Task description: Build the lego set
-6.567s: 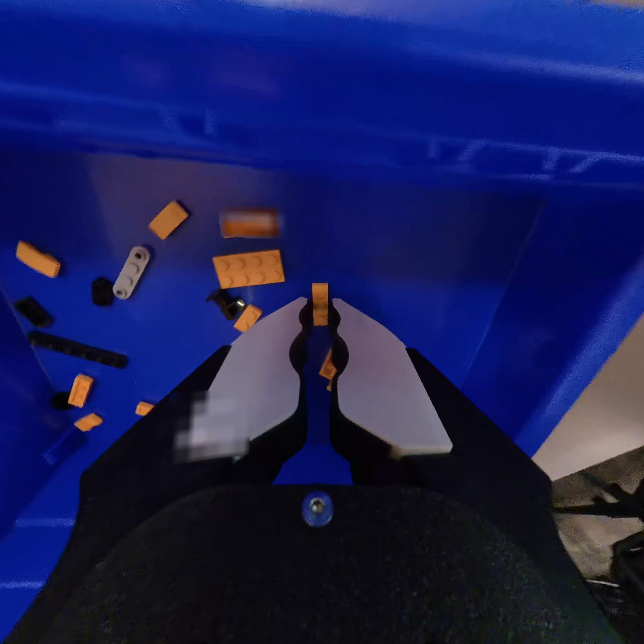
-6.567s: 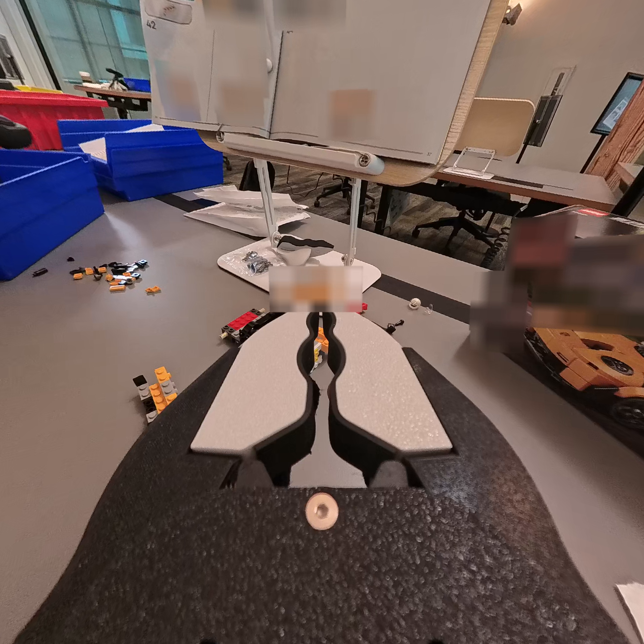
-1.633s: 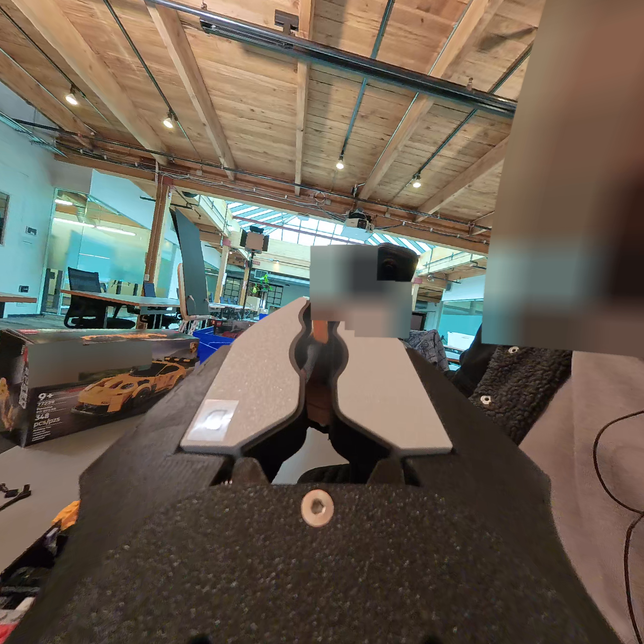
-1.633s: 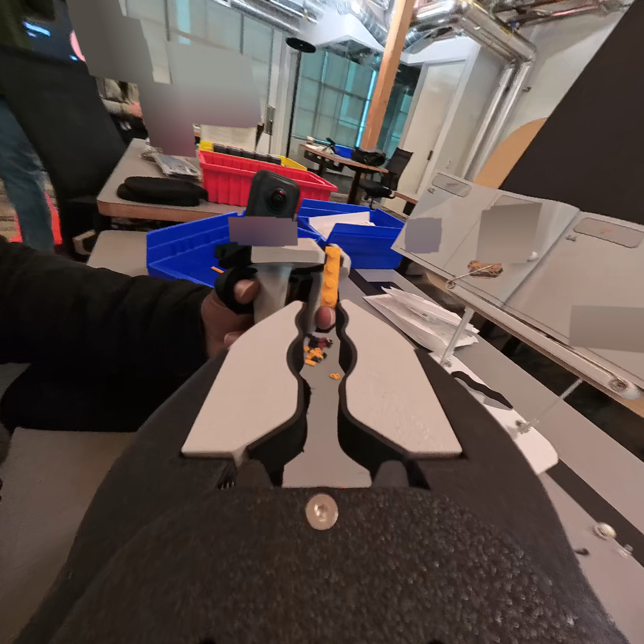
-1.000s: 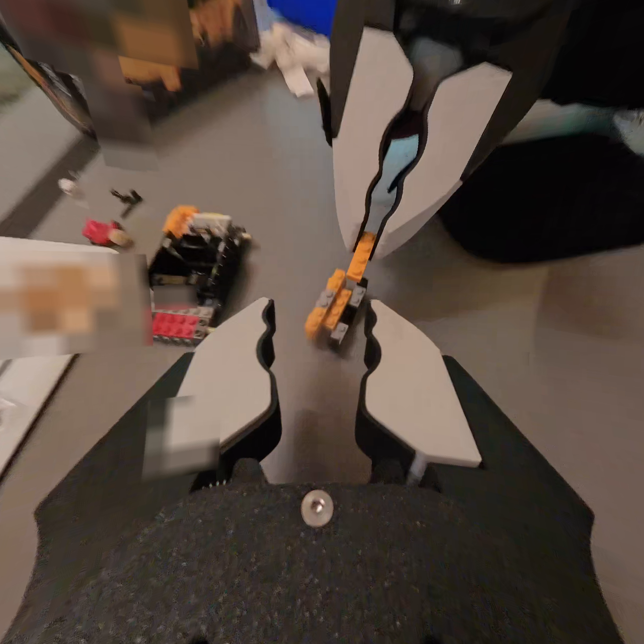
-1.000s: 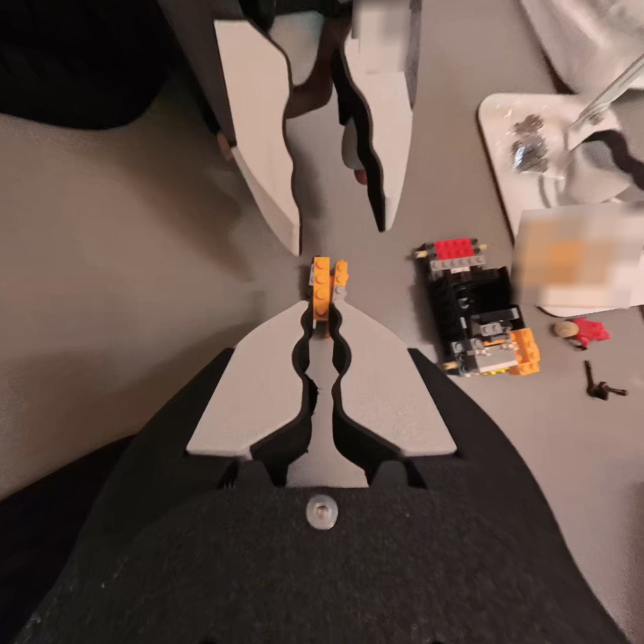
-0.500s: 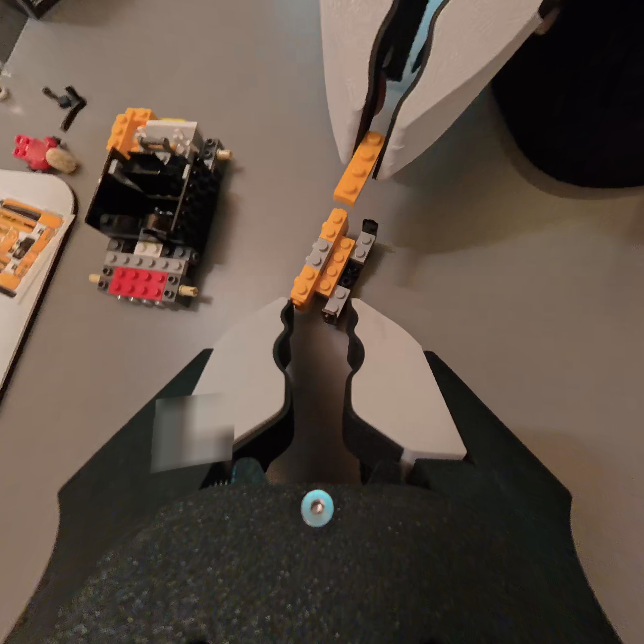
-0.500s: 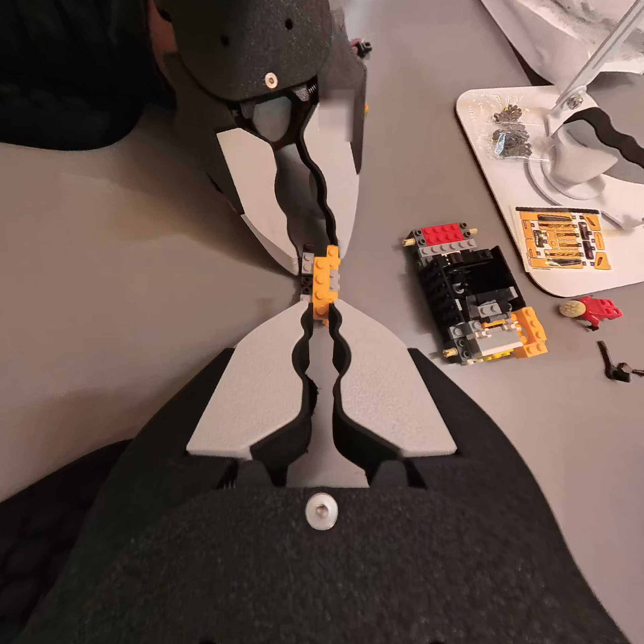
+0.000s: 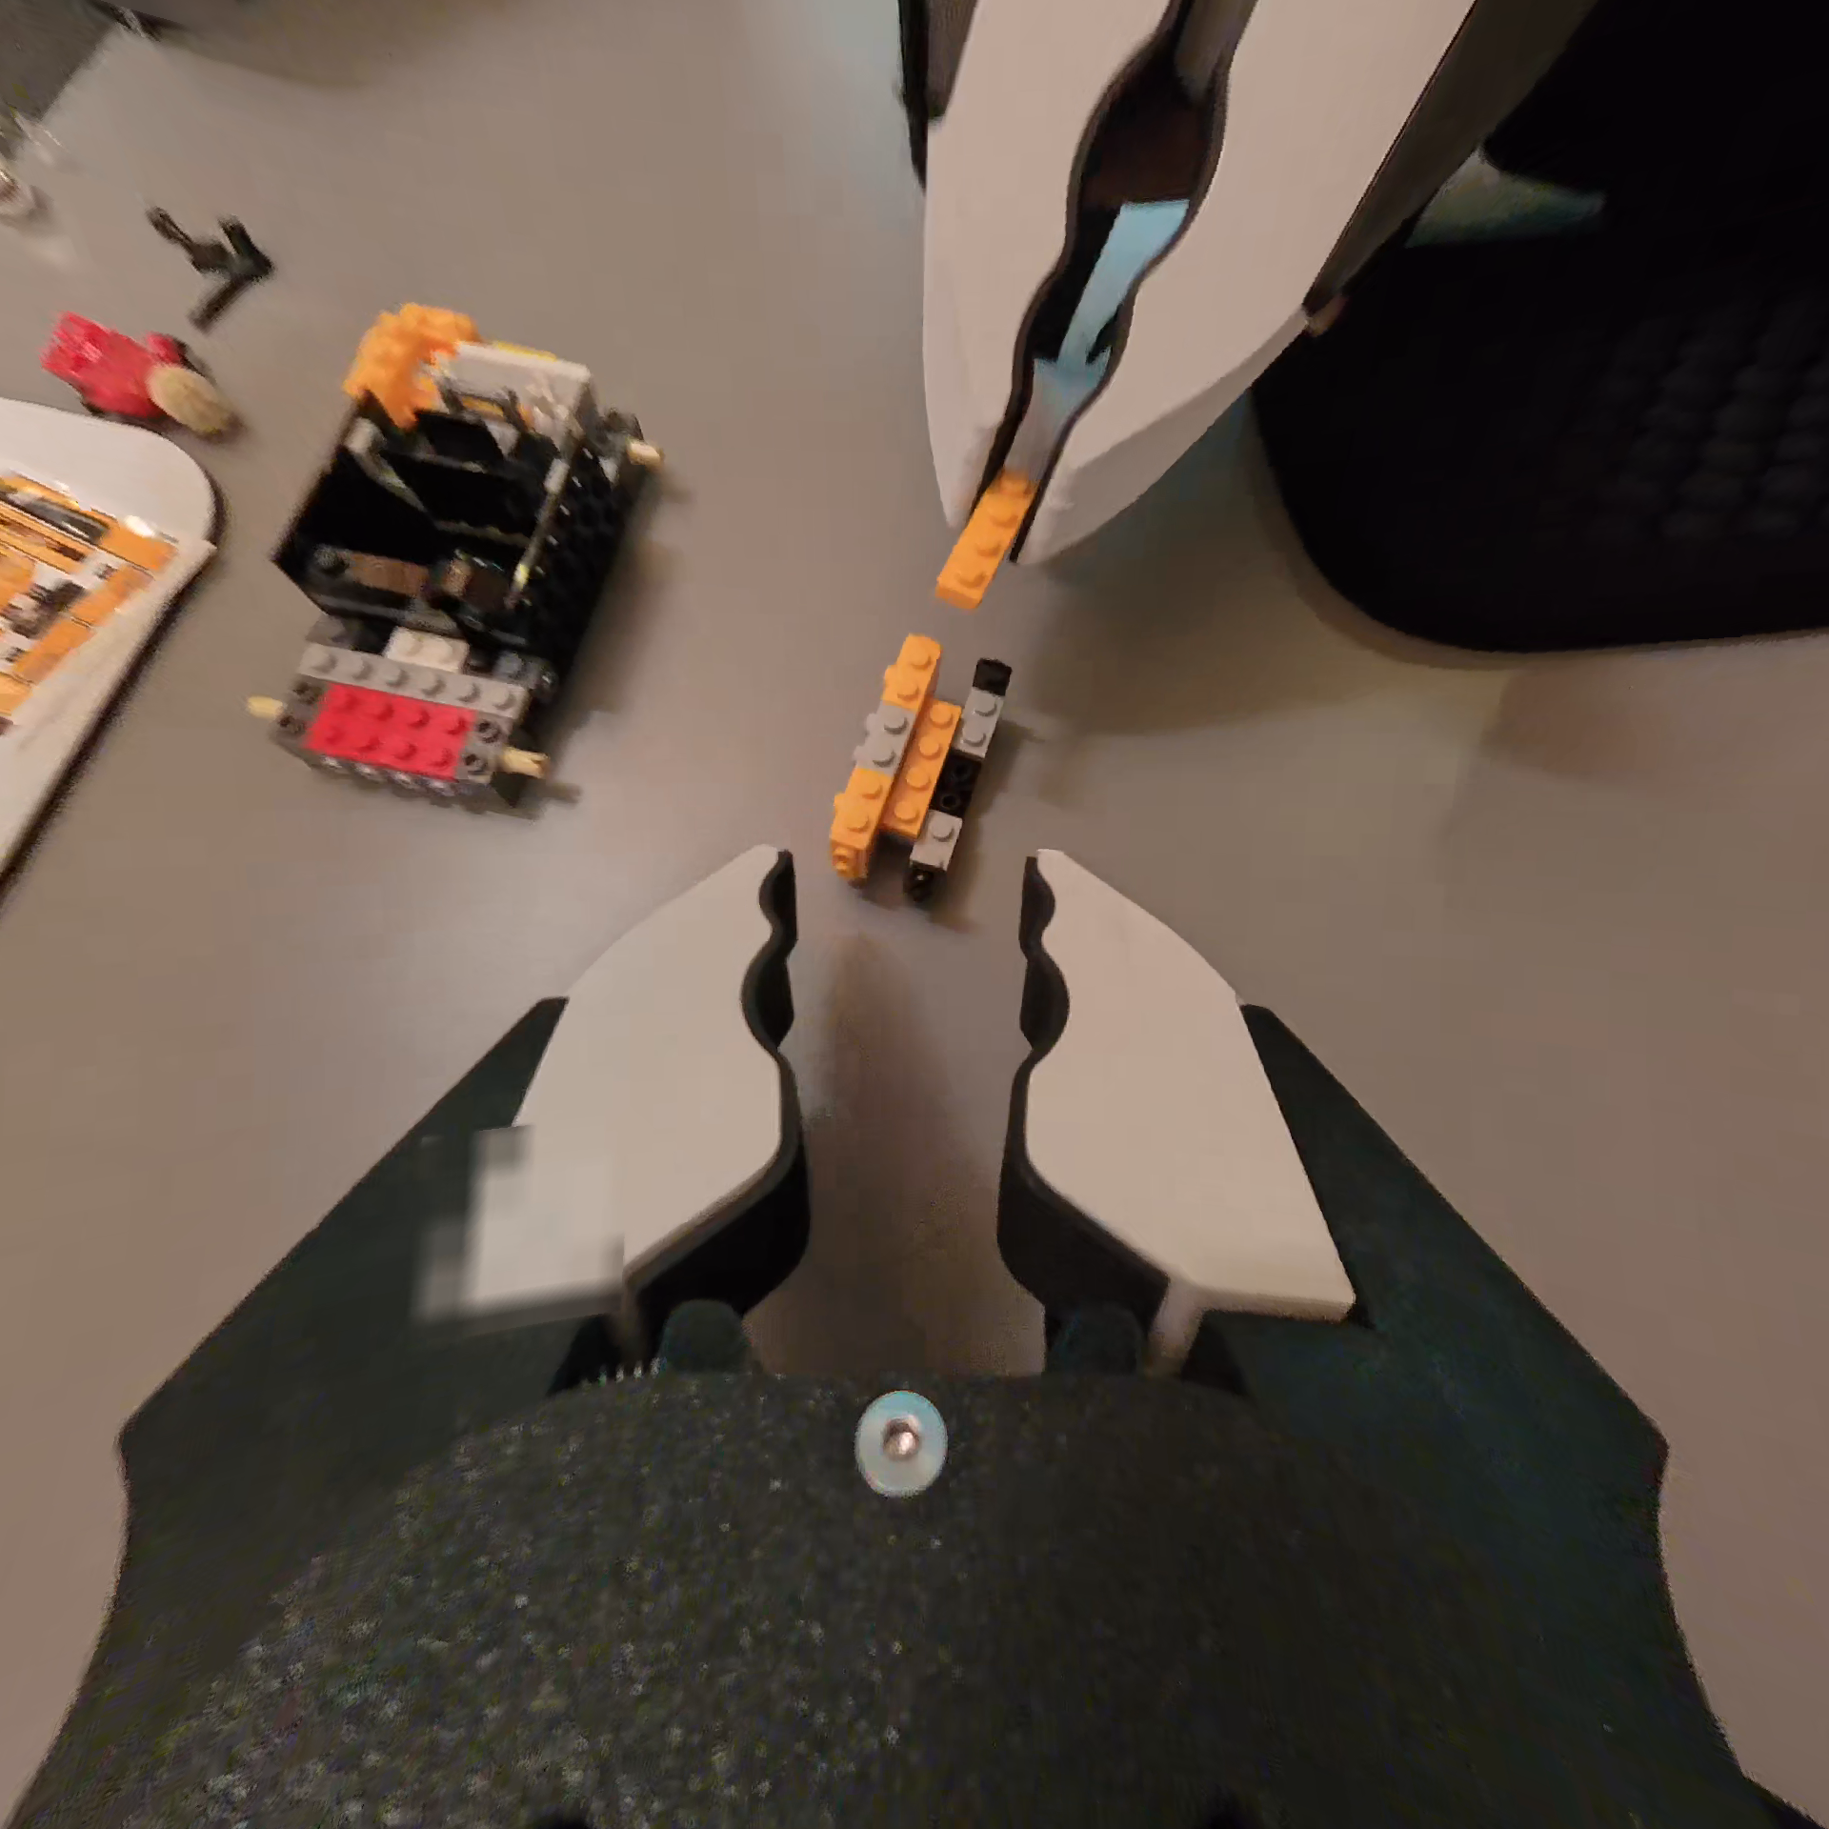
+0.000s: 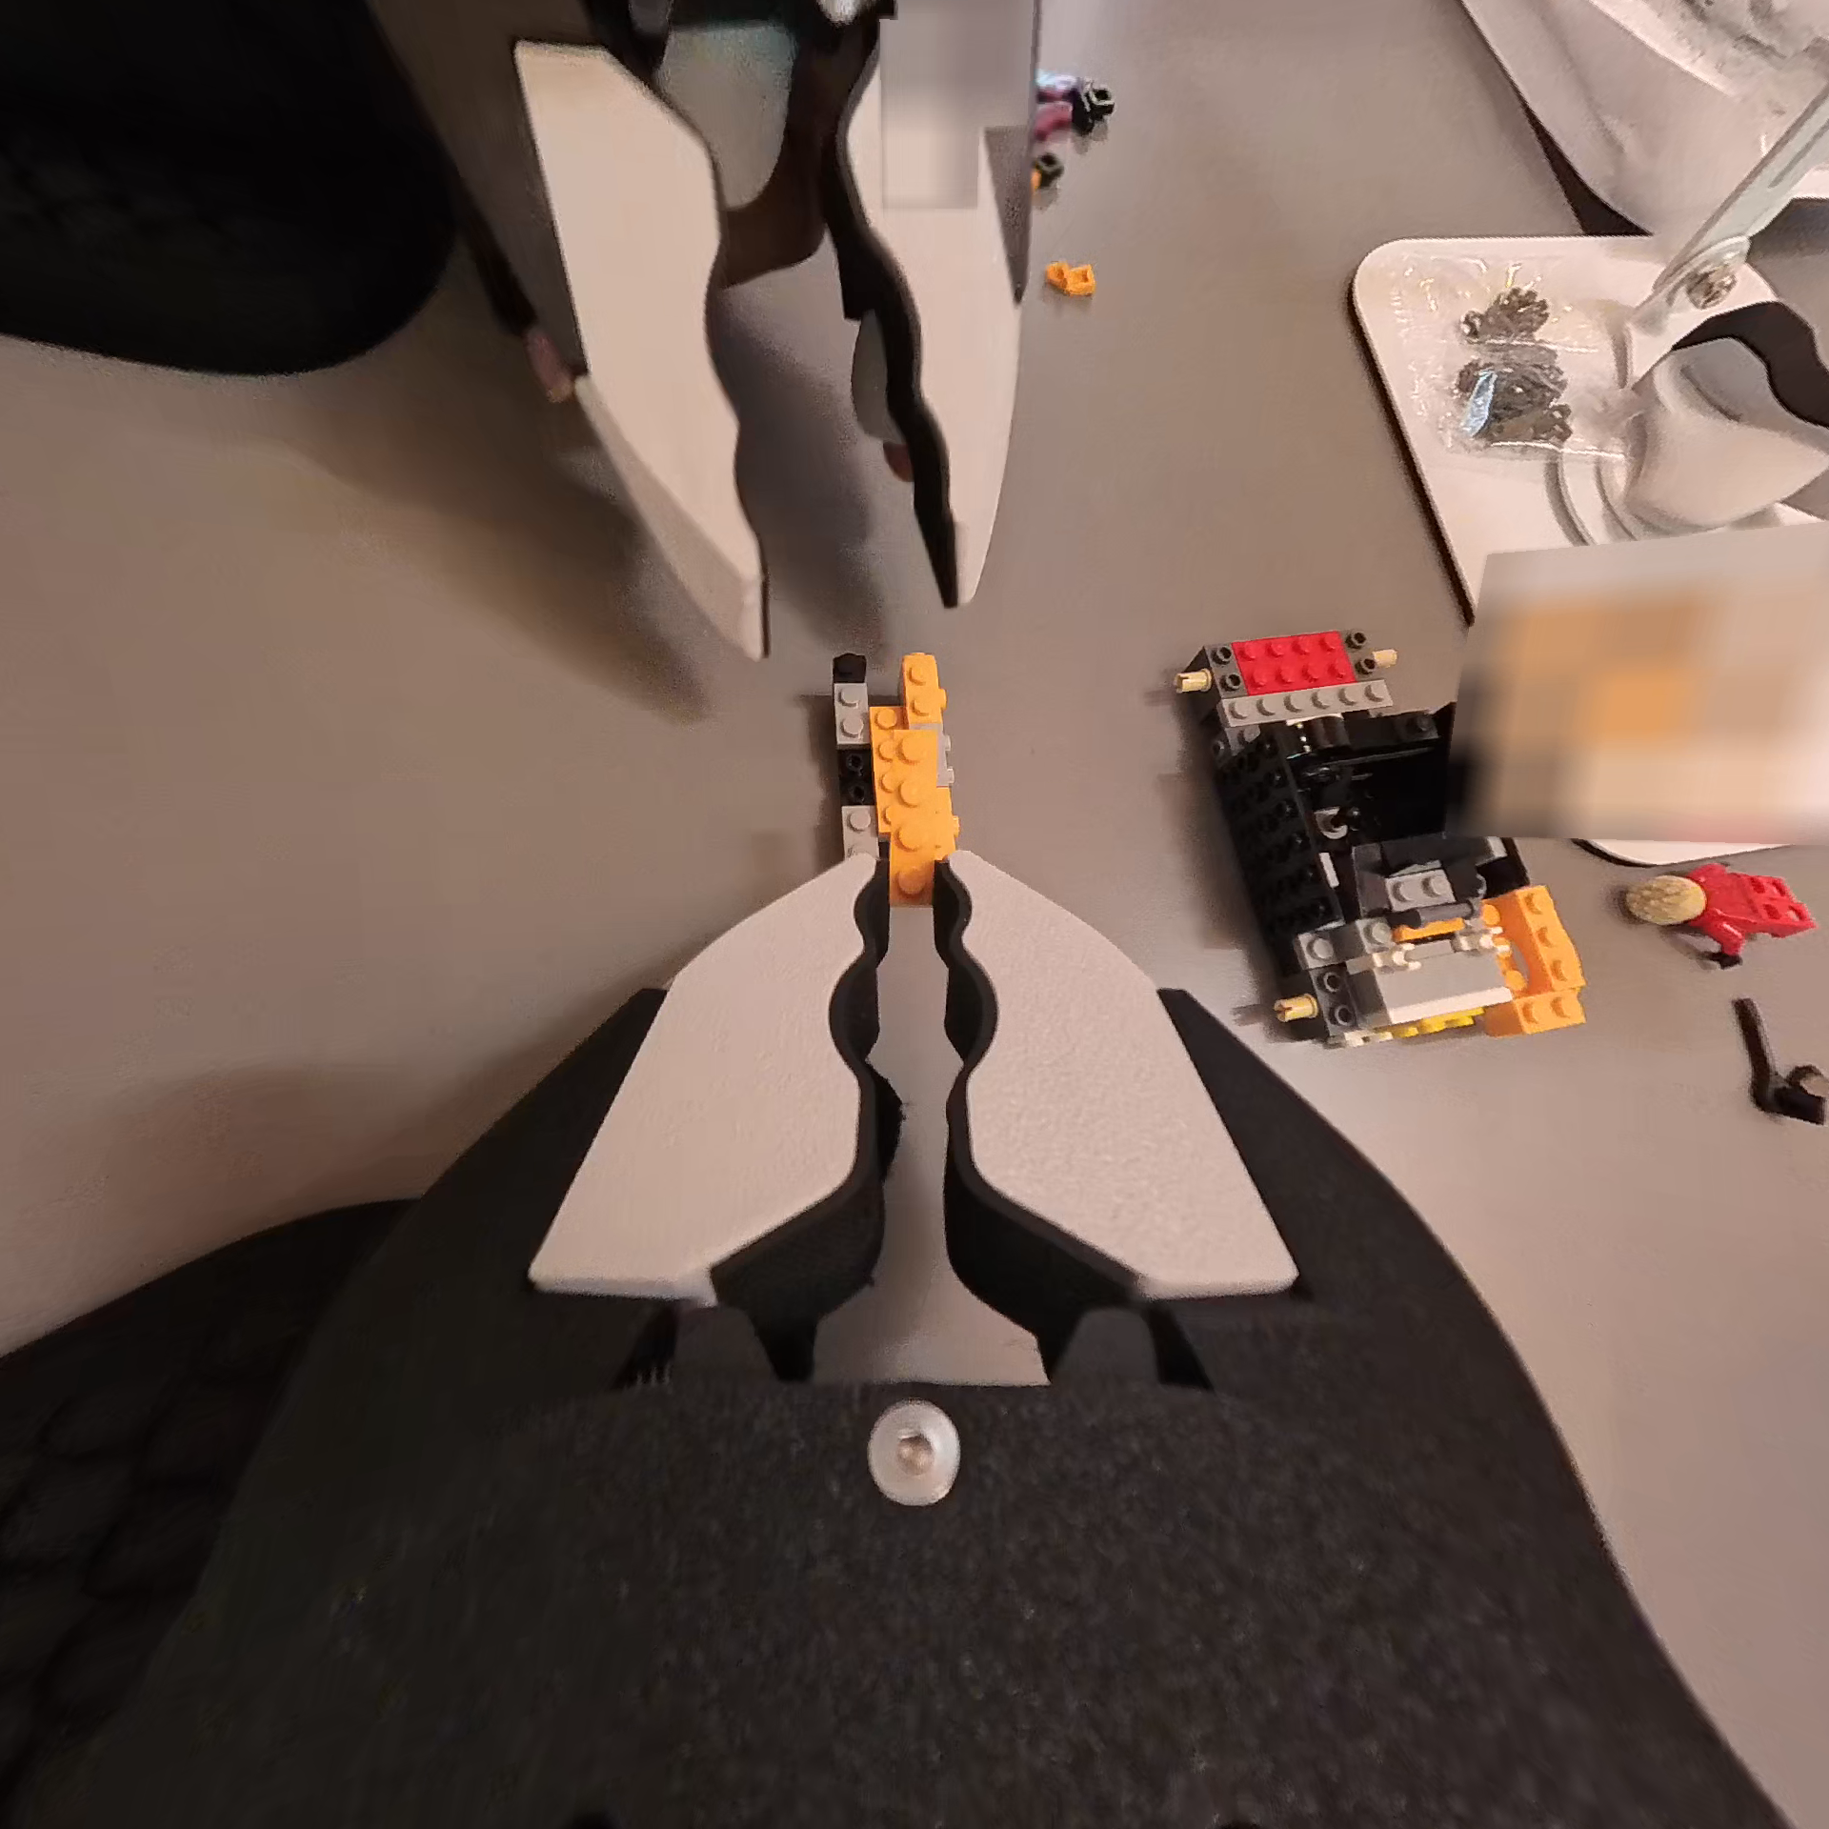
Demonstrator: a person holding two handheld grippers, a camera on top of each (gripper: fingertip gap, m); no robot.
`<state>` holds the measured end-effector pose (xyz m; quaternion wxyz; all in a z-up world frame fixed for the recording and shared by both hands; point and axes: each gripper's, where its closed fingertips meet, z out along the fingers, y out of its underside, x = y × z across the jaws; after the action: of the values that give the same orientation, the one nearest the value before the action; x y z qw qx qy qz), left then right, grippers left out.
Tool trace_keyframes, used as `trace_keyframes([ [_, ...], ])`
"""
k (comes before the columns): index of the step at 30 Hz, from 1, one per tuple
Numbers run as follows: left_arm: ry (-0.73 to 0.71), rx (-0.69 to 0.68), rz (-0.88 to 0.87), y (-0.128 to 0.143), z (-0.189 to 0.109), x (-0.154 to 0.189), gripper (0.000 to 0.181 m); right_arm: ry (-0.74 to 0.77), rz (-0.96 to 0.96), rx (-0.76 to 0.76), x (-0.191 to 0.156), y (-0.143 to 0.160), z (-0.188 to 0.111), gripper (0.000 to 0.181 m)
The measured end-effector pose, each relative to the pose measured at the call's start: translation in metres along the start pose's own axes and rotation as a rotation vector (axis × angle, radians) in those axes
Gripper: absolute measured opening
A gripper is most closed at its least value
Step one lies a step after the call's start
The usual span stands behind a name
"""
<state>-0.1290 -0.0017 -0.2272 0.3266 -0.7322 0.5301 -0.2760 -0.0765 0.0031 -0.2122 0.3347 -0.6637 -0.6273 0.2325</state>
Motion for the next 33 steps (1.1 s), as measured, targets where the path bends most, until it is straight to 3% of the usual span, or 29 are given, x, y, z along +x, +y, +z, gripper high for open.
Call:
trace_keyframes([
  [5, 0.000, 0.079, 0.049, -0.008, -0.006, -0.004, 0.029, -0.065, -0.076, -0.066, 0.001, 0.000, 0.003, 0.008],
  [16, -0.003, 0.111, 0.143, -0.023, 0.009, -0.007, 0.021, -0.124, -0.125, -0.202, 0.007, -0.009, 0.024, 0.008],
  [21, 0.019, 0.097, 0.170, -0.021, 0.013, -0.008, 0.009, -0.129, -0.105, -0.218, 0.007, -0.006, 0.028, 0.008],
  [33, 0.082, 0.012, 0.184, -0.015, 0.013, -0.007, 0.008, -0.125, -0.071, -0.222, 0.007, -0.001, 0.024, 0.014],
])
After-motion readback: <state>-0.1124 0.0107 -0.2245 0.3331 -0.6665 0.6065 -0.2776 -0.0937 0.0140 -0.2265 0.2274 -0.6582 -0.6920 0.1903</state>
